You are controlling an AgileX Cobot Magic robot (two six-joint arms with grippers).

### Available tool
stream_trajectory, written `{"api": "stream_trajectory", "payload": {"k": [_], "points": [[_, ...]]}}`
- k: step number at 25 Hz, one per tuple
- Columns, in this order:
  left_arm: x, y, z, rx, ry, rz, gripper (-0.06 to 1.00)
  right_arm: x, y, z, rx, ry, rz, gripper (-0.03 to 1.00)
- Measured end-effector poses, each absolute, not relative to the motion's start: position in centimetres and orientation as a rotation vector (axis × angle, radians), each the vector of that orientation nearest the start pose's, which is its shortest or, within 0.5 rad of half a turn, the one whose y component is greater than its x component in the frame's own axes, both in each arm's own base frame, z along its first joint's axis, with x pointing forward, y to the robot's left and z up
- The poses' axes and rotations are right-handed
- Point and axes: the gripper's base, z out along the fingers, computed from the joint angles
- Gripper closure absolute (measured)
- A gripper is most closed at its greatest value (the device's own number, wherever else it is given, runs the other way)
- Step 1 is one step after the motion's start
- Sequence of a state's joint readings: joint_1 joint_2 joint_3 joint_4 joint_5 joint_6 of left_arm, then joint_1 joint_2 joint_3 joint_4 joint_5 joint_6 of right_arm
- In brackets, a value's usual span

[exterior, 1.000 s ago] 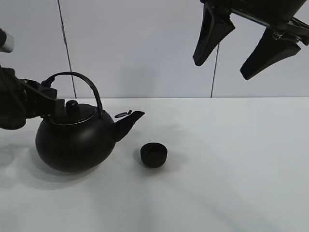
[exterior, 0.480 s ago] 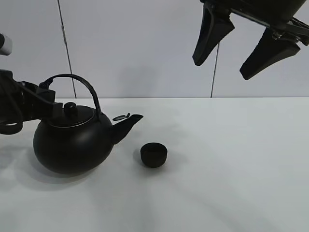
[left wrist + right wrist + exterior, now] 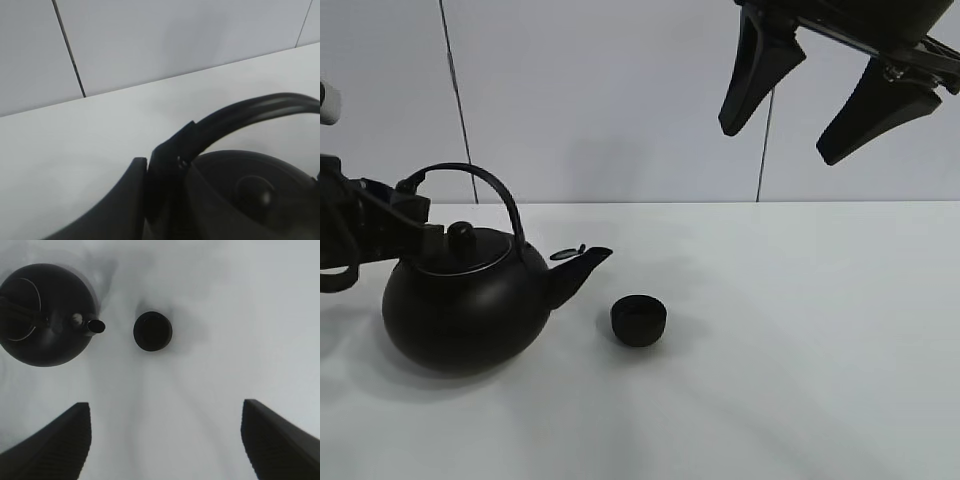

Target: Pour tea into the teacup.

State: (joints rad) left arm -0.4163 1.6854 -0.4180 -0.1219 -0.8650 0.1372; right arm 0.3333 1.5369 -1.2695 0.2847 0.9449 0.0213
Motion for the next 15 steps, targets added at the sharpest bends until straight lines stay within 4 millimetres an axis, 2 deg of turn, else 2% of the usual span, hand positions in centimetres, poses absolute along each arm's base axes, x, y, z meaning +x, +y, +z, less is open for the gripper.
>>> {"api": "stream_trajectory", "payload": {"k": [5,15], "points": [[24.47,-9.88,14.22,0.391,1.859,-0.148,0.82,29.50,12.41,30.40,-0.267,2.701,0.469,0.40],[24.64,-9.91,13.92,0.408,1.827,-0.128,0.82,29.50,12.41,30.40,-0.267,2.701,0.469,0.40]]}}
